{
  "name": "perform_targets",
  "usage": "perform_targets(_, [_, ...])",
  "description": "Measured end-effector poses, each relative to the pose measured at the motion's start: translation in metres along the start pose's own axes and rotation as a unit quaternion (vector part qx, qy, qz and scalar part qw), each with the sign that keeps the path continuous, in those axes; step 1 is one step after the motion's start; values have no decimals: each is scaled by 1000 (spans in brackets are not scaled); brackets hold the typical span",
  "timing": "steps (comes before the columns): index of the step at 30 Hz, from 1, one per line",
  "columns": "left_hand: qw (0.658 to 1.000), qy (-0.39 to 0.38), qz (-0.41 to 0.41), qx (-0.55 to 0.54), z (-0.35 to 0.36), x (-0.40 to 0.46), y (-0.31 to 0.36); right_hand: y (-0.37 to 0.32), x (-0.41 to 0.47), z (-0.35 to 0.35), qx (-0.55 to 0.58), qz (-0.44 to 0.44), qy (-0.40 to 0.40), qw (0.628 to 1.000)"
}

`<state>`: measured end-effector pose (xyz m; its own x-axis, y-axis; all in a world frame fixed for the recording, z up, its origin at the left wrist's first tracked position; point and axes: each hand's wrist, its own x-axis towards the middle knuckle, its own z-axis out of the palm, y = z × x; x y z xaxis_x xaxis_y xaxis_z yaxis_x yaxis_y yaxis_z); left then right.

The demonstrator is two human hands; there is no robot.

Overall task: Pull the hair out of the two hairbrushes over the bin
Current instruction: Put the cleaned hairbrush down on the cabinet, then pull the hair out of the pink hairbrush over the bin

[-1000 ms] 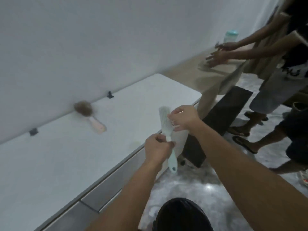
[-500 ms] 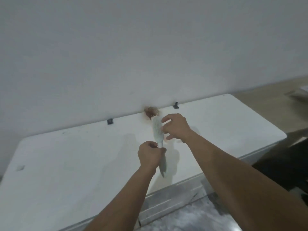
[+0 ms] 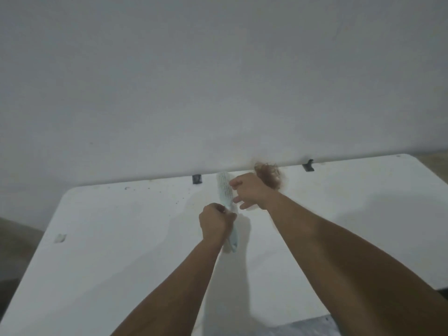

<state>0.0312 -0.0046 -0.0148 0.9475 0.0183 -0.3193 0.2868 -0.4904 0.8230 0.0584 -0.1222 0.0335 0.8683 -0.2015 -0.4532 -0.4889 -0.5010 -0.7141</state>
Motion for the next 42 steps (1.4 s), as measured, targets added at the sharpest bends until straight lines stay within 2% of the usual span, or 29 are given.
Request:
perform_targets(10, [997,-3,-2,79,4,30,7,2,36,7,34,28,1,999])
perform_targets(12, [995,-5,5,95,5,32,9,7,41,-1,34,9,47,998])
perform_targets(15, [993,28,21,116,10,28,10,18,46,-20,5,-28,197,980])
perform_targets(17, [988,54,73,124,18,24,13,27,41,-36,-46,-38,272,961])
perform_targets(18, [986,52,103,118,24,22,15,30,39,-43,-68,-36,283,956])
perform_targets(21, [983,13,157,99,42,14,20,45,38,-59,-131,9,263,956])
perform_targets(25, [983,-61,135,112,64,6,30,62,42,-69,-147,43,201,968])
perform_targets(29, [985,-104,84,110,80,2,34,67,43,-71,-97,39,184,977])
perform_targets(35, [985,-113,49,125,93,-2,43,75,44,-73,30,51,178,982])
perform_targets(38, [978,-129,43,161,98,-9,48,80,40,-72,70,74,174,979])
perform_targets(42, [978,-142,25,152,102,-20,57,90,35,-76,99,82,171,977])
